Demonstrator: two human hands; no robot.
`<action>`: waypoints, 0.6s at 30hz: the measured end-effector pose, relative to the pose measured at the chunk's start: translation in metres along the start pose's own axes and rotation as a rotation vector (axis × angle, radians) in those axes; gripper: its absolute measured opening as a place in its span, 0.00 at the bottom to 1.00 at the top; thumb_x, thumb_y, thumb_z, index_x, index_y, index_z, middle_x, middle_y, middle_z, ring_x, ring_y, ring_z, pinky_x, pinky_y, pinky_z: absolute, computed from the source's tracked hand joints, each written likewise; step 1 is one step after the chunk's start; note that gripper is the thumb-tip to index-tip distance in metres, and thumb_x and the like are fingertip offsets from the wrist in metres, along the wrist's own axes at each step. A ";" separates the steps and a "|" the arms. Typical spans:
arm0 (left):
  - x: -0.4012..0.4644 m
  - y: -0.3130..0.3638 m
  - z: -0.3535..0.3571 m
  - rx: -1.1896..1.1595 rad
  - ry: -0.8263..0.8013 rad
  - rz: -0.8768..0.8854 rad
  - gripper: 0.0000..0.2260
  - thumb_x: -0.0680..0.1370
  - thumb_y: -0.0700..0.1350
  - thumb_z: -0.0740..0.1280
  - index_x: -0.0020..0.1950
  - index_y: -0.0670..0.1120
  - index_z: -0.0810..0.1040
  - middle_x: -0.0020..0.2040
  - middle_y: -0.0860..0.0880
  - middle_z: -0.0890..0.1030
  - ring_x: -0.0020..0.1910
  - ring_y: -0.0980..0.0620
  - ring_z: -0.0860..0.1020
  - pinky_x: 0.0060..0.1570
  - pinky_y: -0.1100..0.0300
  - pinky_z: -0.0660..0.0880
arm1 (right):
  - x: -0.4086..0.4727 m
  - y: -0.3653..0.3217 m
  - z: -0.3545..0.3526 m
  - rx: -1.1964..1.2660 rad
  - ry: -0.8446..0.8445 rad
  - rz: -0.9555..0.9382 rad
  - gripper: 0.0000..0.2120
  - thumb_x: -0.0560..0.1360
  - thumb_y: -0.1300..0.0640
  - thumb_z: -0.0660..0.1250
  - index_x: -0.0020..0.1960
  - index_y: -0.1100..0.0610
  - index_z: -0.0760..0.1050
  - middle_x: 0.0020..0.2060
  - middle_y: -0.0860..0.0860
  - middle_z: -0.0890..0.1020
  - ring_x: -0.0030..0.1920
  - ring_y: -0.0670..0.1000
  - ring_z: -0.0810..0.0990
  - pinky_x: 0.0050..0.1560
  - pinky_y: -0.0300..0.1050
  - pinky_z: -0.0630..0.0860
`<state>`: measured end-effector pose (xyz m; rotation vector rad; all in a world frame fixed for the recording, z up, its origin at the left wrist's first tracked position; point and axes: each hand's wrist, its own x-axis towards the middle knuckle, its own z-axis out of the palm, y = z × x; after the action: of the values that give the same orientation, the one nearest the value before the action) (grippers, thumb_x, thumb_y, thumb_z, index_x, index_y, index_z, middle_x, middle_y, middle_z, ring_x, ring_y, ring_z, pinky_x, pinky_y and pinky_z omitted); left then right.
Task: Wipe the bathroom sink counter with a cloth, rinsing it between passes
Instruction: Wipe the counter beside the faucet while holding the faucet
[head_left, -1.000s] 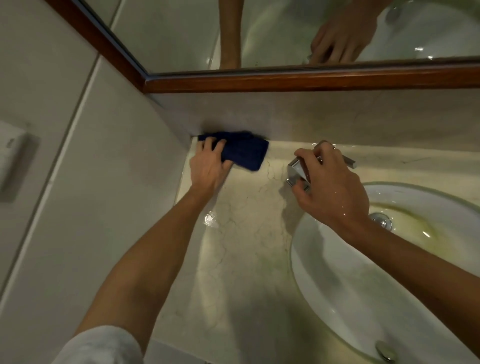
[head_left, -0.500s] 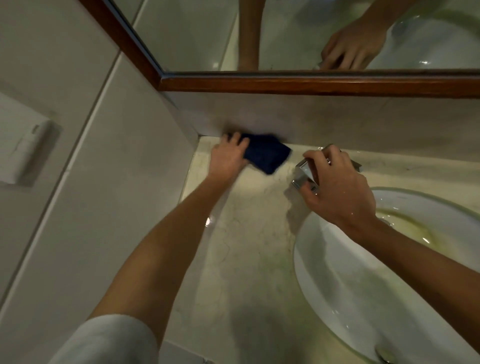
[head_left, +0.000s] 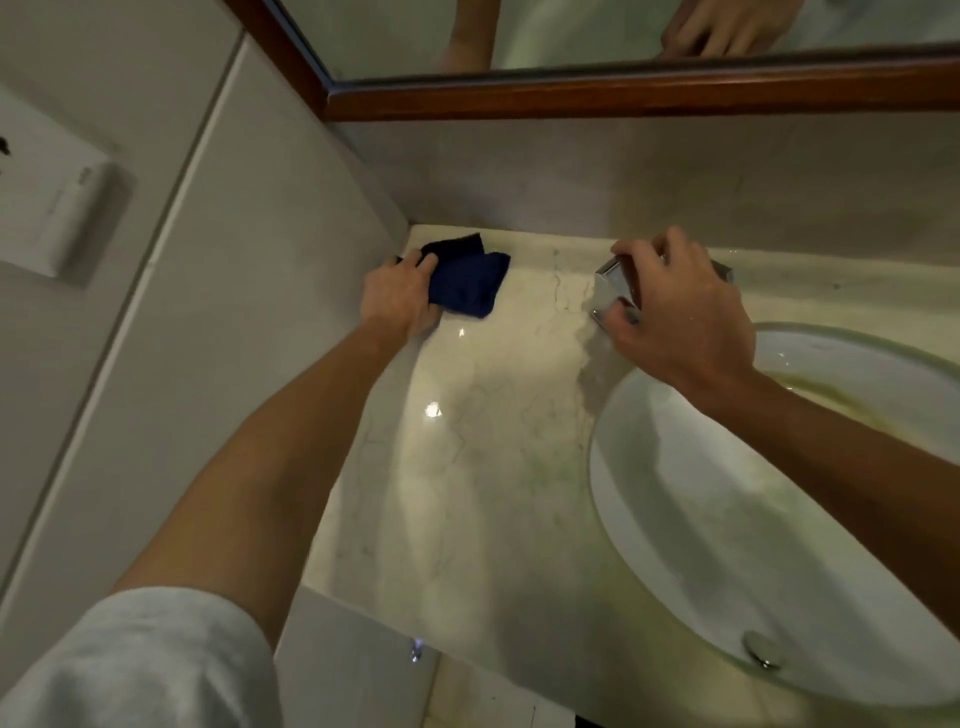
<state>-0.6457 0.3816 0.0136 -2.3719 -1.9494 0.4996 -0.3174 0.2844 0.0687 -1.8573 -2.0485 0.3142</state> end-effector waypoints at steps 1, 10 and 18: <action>-0.013 0.001 0.002 -0.002 -0.002 -0.007 0.21 0.77 0.52 0.69 0.67 0.45 0.72 0.59 0.44 0.79 0.54 0.39 0.79 0.37 0.53 0.69 | 0.000 0.000 -0.001 0.006 0.002 0.003 0.23 0.75 0.50 0.69 0.68 0.54 0.71 0.57 0.57 0.74 0.56 0.58 0.76 0.43 0.49 0.75; -0.158 0.001 0.035 -0.041 -0.048 -0.146 0.21 0.74 0.48 0.72 0.65 0.44 0.73 0.58 0.44 0.79 0.54 0.39 0.78 0.38 0.50 0.75 | -0.002 0.000 -0.009 0.029 -0.042 -0.028 0.24 0.77 0.50 0.68 0.70 0.55 0.69 0.61 0.59 0.72 0.61 0.60 0.75 0.54 0.57 0.79; -0.303 0.006 0.070 -0.138 -0.168 -0.424 0.17 0.76 0.47 0.68 0.63 0.42 0.71 0.56 0.43 0.79 0.48 0.38 0.79 0.39 0.48 0.76 | 0.000 0.001 -0.009 0.019 -0.058 -0.043 0.23 0.76 0.50 0.68 0.68 0.57 0.70 0.62 0.61 0.72 0.62 0.63 0.74 0.55 0.60 0.77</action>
<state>-0.7074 0.0772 0.0144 -1.9453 -2.5449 0.5655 -0.3126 0.2842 0.0762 -1.8111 -2.1132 0.3790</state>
